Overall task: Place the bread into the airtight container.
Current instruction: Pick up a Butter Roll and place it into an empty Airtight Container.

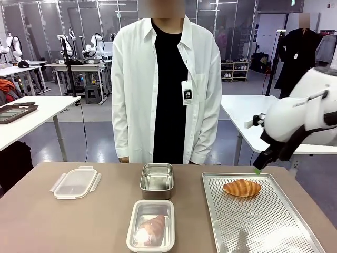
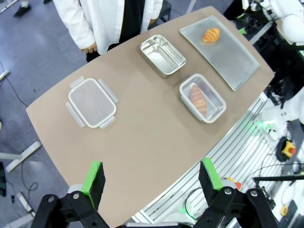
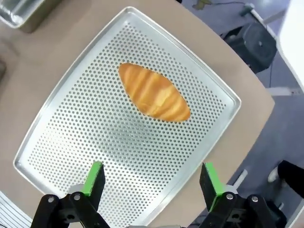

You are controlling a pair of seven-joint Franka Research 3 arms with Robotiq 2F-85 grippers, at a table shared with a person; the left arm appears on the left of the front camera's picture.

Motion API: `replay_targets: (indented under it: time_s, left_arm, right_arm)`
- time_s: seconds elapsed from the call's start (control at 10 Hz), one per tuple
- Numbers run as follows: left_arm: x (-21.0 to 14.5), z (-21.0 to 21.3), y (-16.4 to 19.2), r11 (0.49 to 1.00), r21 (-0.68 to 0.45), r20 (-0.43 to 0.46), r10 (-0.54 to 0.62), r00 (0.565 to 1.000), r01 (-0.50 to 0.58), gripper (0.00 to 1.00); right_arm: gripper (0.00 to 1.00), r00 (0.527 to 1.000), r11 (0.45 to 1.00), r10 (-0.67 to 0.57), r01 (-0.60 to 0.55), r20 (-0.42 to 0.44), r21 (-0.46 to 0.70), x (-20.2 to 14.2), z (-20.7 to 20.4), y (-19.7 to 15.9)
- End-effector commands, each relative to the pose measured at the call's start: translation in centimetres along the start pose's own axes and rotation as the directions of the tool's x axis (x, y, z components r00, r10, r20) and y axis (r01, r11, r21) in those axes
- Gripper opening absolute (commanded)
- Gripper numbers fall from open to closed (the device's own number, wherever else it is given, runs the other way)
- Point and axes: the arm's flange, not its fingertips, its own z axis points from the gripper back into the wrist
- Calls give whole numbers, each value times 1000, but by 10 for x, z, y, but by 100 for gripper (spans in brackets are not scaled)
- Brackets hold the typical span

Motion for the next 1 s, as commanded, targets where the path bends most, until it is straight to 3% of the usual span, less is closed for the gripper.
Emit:
replay_targets:
  time_s: [0.0, 0.1, 0.3, 0.5, 0.6, 0.7, 0.9]
  left_arm:
    - [0, 1, 0, 1000, -12, -1, -21, 1000, 21, 100]
    - [0, 1, 0, 1000, -12, -1, -21, 1000, 21, 100]
    - [0, 1, 0, 1000, -12, -1, -21, 1000, 21, 100]
    - [0, 1, 0, 1000, -12, -1, -21, 1000, 21, 100]
    - [0, 1, 0, 1000, -12, -1, -21, 1000, 21, 100]
    - [0, 1, 0, 1000, -12, -1, -21, 1000, 21, 100]
    - [0, 1, 0, 1000, -12, -1, -21, 1000, 21, 100]
  right_arm:
    - [100, 995, 995, 90, -92, -50, -29, 21, -13, -4]
    - [100, 970, 975, 223, -222, -93, 13, 26, -16, -2]
    - [100, 846, 858, 513, -502, -145, 104, 28, -21, 3]
    - [100, 774, 795, 606, -593, -185, 124, 27, -23, 13]
    - [100, 775, 795, 606, -592, -177, 131, 26, -24, 15]
    - [100, 819, 834, 551, -532, -163, 146, 25, -27, 17]
    - [100, 819, 834, 551, -532, -163, 146, 25, -27, 17]
